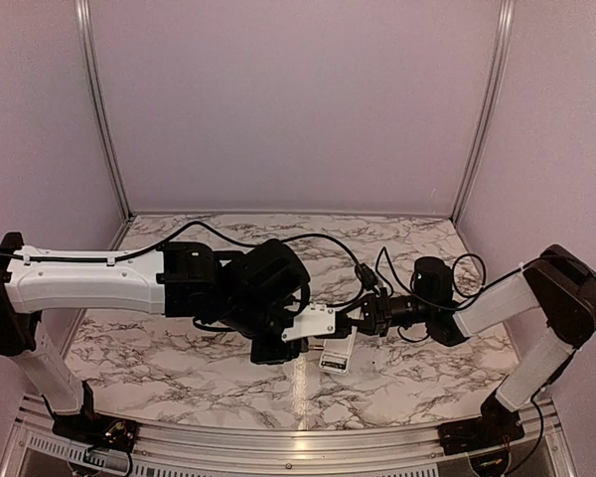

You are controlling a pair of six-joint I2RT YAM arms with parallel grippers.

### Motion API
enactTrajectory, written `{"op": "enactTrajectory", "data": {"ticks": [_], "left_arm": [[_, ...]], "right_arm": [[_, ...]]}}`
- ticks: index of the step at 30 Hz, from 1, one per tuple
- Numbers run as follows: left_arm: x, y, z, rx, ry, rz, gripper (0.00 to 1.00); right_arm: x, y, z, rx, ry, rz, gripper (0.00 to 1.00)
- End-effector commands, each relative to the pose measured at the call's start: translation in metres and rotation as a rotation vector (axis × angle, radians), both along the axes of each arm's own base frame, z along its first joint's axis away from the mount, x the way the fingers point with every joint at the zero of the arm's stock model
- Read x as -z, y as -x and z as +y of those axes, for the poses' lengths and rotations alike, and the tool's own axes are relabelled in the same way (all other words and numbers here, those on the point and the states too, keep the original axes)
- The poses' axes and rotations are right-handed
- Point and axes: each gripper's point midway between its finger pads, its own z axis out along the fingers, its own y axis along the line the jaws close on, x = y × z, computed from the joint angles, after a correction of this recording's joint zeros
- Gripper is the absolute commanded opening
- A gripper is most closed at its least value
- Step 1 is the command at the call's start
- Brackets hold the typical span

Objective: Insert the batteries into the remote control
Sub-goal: Place the battery in the battery compartment.

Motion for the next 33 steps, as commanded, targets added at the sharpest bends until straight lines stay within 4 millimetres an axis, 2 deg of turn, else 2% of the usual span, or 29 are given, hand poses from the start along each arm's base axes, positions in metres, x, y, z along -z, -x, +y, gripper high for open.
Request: {"op": "enactTrajectory", "data": {"ticks": [1, 13, 33], "left_arm": [[0.005, 0.000, -0.003, 0.013, -0.053, -0.042, 0.00], [0.027, 0.000, -0.015, 0.022, -0.121, -0.076, 0.00], [0.037, 0.002, -0.015, 0.027, -0.151, -0.080, 0.00]], "right_arm": [[-0.016, -0.007, 0.011, 0.003, -0.056, -0.033, 0.00], [-0.018, -0.003, 0.021, -0.018, -0.093, -0.011, 0.00], [-0.024, 0.000, 0.033, -0.042, -0.109, -0.017, 0.00]]}}
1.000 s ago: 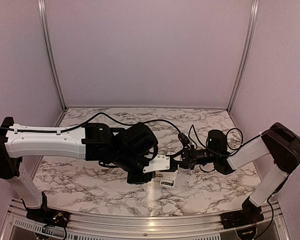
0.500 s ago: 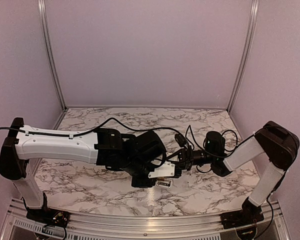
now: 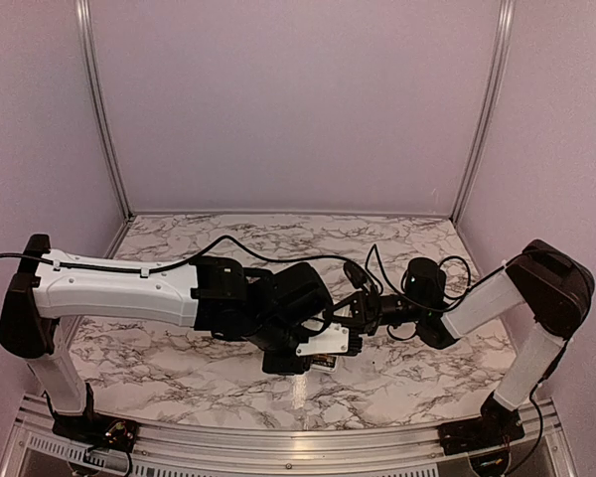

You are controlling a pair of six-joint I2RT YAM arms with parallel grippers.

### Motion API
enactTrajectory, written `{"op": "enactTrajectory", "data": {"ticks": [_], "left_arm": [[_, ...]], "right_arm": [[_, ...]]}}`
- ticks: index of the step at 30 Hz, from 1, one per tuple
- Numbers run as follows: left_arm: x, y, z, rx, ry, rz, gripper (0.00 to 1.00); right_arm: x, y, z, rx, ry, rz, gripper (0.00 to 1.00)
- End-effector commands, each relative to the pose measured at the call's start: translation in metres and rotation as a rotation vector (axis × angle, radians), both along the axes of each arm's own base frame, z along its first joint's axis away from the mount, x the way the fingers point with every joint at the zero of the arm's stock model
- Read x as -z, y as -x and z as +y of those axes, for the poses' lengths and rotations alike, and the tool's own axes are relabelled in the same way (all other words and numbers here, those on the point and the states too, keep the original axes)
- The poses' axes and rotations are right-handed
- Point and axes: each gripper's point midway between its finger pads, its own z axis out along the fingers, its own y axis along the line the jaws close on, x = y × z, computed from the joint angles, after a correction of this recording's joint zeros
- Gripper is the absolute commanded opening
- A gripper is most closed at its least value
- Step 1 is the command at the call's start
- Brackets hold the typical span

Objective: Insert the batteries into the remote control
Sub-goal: Place the battery in the battery compartment.

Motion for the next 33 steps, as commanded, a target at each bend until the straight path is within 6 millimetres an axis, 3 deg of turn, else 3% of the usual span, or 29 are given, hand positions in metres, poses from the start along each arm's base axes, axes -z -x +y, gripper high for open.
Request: {"op": "enactTrajectory", "data": {"ticks": [1, 13, 26, 33], "left_arm": [[0.001, 0.002, -0.004, 0.013, -0.017, -0.011, 0.00], [0.002, 0.003, -0.008, 0.019, -0.016, -0.006, 0.02], [-0.009, -0.005, -0.003, -0.024, -0.002, -0.048, 0.26], [-0.036, -0.012, 0.004, -0.066, 0.074, -0.066, 0.35]], "right_arm": [[-0.013, -0.002, 0.009, -0.007, -0.034, -0.040, 0.00], [-0.018, -0.002, 0.012, -0.016, -0.056, -0.037, 0.00], [-0.019, -0.001, 0.012, -0.023, -0.061, -0.042, 0.00], [-0.018, 0.000, 0.011, -0.024, -0.058, -0.046, 0.00]]}}
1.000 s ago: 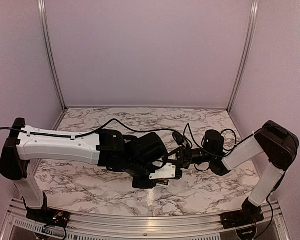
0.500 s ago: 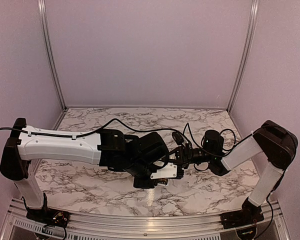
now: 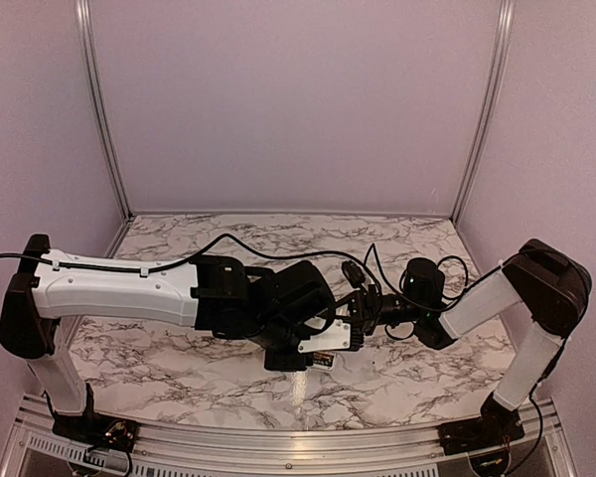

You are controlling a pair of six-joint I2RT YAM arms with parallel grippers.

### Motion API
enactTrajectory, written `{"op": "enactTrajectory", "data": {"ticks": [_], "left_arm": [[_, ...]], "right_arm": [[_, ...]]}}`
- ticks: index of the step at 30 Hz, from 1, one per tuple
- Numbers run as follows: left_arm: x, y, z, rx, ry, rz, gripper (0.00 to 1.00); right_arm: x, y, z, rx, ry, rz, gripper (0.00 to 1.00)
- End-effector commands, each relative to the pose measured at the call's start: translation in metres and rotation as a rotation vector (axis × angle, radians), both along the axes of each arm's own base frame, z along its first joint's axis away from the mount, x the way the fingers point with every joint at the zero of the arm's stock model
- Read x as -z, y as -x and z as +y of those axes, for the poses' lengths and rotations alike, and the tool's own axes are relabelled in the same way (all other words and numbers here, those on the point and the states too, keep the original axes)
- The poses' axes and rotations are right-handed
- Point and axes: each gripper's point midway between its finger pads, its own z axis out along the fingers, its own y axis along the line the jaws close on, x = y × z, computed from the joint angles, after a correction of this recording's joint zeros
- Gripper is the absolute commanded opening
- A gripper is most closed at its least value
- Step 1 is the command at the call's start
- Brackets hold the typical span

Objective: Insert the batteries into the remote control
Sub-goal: Place the battery in the battery compartment, then adjust the battery in the battery compartment.

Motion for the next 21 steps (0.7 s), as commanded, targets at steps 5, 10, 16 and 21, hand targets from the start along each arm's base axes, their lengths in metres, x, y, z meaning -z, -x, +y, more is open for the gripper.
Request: {"op": "enactTrajectory", "data": {"ticks": [5, 10, 16, 21], "left_arm": [[-0.049, 0.001, 0.010, -0.024, 0.170, 0.040, 0.37], [-0.067, -0.014, 0.023, -0.120, 0.325, 0.134, 0.37], [-0.090, -0.074, 0.056, -0.523, 0.667, 0.255, 0.30], [-0.073, -0.093, 0.063, -0.717, 0.690, 0.262, 0.24]], "right_arm": [[-0.019, -0.004, 0.002, -0.002, -0.047, -0.073, 0.00], [-0.028, -0.010, -0.007, 0.036, -0.055, -0.104, 0.00], [-0.037, -0.018, -0.019, 0.089, -0.068, -0.120, 0.00], [-0.040, -0.027, -0.028, 0.166, -0.081, -0.108, 0.00]]}}
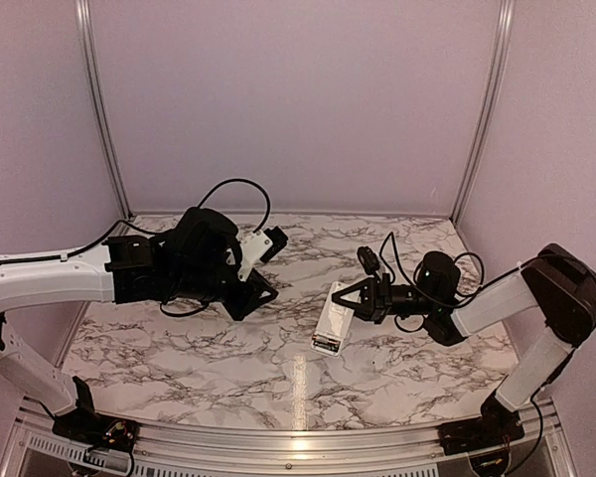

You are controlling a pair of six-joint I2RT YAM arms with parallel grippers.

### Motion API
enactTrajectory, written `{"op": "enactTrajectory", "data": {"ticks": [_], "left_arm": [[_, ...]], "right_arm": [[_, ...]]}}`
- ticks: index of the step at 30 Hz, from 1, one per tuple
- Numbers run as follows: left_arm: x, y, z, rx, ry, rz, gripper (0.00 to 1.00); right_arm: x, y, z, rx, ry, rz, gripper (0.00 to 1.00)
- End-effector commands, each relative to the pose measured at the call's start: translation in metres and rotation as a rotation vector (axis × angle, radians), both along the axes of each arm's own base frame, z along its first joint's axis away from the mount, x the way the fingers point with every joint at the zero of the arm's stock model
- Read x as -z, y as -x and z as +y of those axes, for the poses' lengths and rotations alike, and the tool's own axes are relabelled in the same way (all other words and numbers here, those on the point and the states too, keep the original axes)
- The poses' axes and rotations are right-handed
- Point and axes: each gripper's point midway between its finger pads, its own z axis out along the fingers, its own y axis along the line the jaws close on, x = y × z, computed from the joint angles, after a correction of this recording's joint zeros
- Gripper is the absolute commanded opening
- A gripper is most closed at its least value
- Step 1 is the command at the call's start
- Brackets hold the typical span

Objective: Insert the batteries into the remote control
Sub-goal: Adjust the battery in the battery compartment.

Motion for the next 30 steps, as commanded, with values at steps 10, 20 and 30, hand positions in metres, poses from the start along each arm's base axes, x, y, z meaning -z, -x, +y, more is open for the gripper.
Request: {"op": "enactTrajectory", "data": {"ticks": [10, 20, 30], "left_arm": [[0.014, -0.020, -0.027, -0.274, 0.001, -0.018, 0.22], [0.029, 0.003, -0.061, -0.164, -0.092, -0.065, 0.18], [0.038, 0.014, -0.073, -0.112, -0.148, -0.085, 0.13]], "right_arm": [[-0.015, -0.028, -0.016, 0.209, 0.006, 0.012, 0.00], [-0.010, -0.031, -0.018, 0.233, 0.035, 0.035, 0.00], [-0.013, -0.031, -0.018, 0.234, 0.017, 0.033, 0.00]]}}
